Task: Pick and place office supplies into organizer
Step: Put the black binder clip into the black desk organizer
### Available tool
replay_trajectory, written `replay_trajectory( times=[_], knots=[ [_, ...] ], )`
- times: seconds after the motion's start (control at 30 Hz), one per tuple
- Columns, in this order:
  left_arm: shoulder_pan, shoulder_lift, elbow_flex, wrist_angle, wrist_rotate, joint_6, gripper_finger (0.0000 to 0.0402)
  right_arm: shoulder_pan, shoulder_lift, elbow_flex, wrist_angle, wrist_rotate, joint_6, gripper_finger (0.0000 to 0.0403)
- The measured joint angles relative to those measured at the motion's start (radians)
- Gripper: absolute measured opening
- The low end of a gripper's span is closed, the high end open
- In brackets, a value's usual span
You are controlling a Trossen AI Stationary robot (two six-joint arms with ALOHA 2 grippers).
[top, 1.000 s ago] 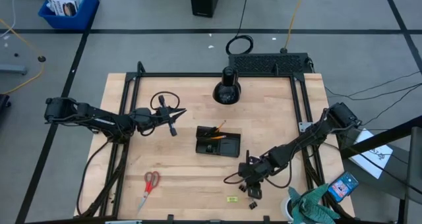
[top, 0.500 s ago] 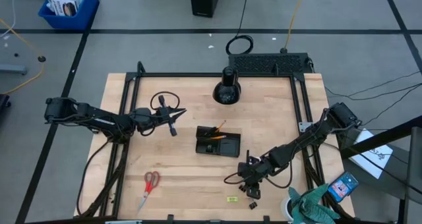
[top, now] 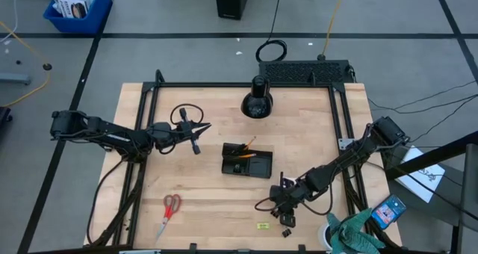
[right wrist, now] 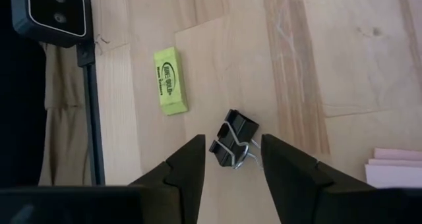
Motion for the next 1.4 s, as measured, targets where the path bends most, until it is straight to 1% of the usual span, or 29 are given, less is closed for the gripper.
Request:
replay_trajectory(
  times=[0.4,0.6,0.7,0.9,1.2,1.4],
  knots=[
    [0.0,0.0,0.0,0.0,0.0,0.002,0.0031,0.006,0.007,-0.04,0.041,0.0,0.041,0.0139],
    [0.0,0.0,0.0,0.0,0.0,0.002,0.0031,0.006,0.007,-0.071,0.105,0.001,0.041,0.0139],
    [0.0,0.0,0.0,0.0,0.0,0.001,0.0031,0.006,0.006,-0.071,0.11,-0.004,0.045,0.0134],
    [0.0,0.0,0.0,0.0,0.0,0.001,0.0031,0.006,0.006,-0.071,0.105,-0.005,0.042,0.0099],
    [0.0,0.0,0.0,0.0,0.0,0.002,0.0031,0.006,0.006,-0.071,0.107,-0.01,0.039,0.0011],
    [0.0,0.0,0.0,0.0,0.0,0.002,0.0031,0.005,0.005,-0.067,0.108,-0.01,0.035,0.0003]
  ],
)
